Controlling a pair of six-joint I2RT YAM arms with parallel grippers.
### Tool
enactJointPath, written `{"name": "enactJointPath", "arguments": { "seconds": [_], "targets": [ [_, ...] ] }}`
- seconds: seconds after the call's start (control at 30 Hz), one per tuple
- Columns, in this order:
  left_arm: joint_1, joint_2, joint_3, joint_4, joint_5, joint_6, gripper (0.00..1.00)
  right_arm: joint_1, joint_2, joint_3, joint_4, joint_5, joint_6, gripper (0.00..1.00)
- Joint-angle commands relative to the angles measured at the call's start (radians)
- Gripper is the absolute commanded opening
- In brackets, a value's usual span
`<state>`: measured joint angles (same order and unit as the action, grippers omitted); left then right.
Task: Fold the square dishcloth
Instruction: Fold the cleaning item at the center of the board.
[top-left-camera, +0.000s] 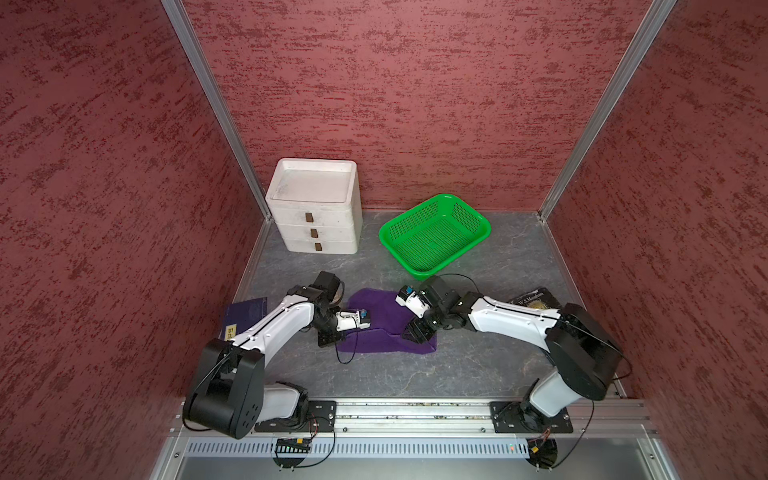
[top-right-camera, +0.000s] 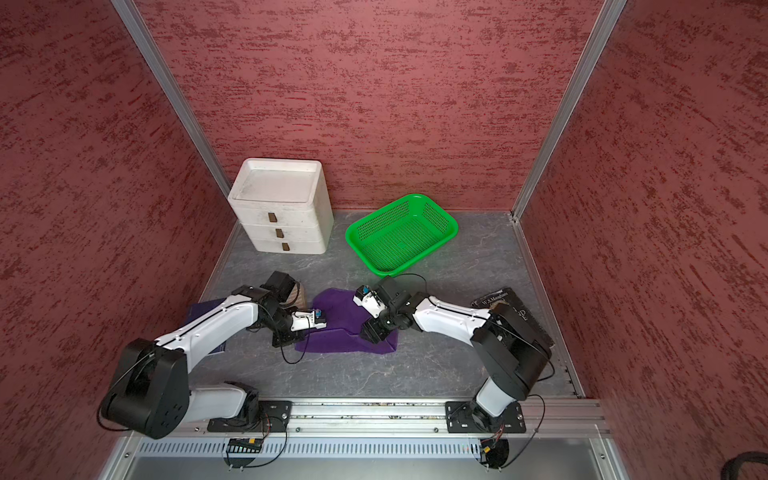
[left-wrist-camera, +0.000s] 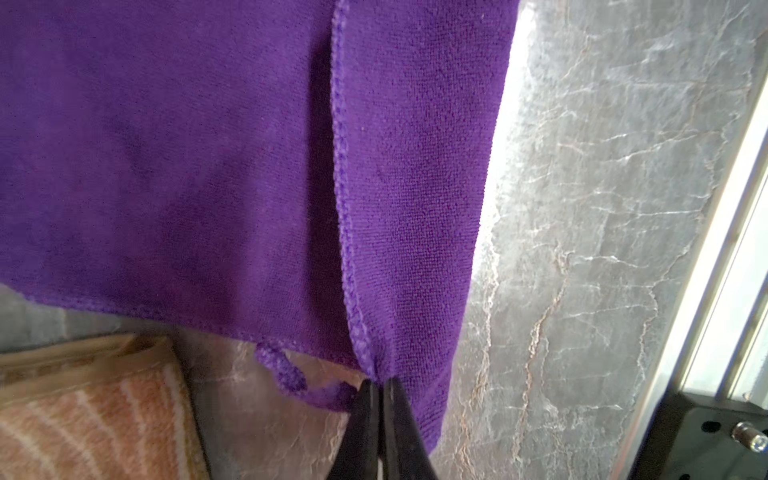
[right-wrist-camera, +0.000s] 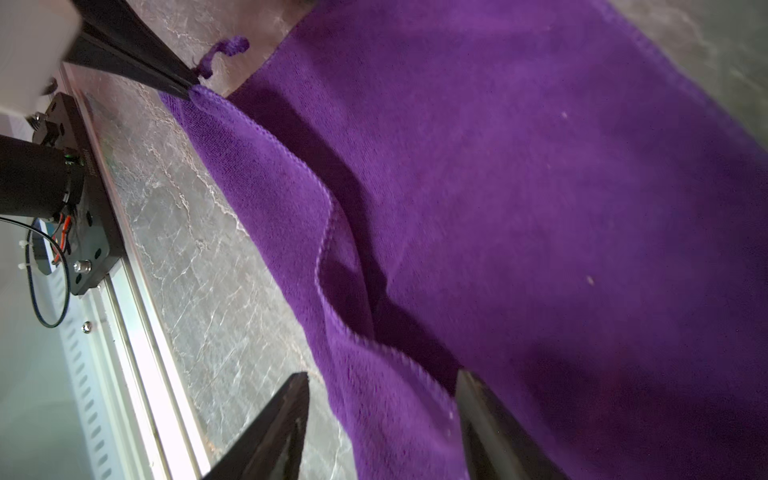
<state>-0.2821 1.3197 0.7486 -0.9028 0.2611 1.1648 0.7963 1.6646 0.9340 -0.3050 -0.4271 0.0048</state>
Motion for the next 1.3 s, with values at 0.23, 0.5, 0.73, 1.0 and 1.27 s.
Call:
{"name": "enactJointPath", "arguments": {
  "seconds": [0.23,0.5,0.73,1.0,1.27],
  "targets": [
    [0.000,-0.008,-0.045,0.031,-0.032,0.035,0.05,-0.020,0.096,0.024,-0.034,-0.142,-0.081,0.50],
    [0.003,-0.014,-0.045,0.041,-0.025,0.038,0.05,-0.032,0.027,-0.041,0.000,-0.181,-0.035,0.31],
    [0.001,-0.017,-0.048,0.055,-0.031,0.039,0.05,-0.011,-0.097,-0.139,0.101,-0.231,0.063,0.17],
    [-0.003,-0.037,-0.033,0.043,-0.029,0.036,0.06,0.021,-0.143,-0.196,0.117,-0.132,0.114,0.03],
    [-0.005,-0.044,-0.042,0.045,-0.034,0.037,0.06,0.008,-0.115,-0.127,0.109,0.029,0.036,0.59]
  ]
}}
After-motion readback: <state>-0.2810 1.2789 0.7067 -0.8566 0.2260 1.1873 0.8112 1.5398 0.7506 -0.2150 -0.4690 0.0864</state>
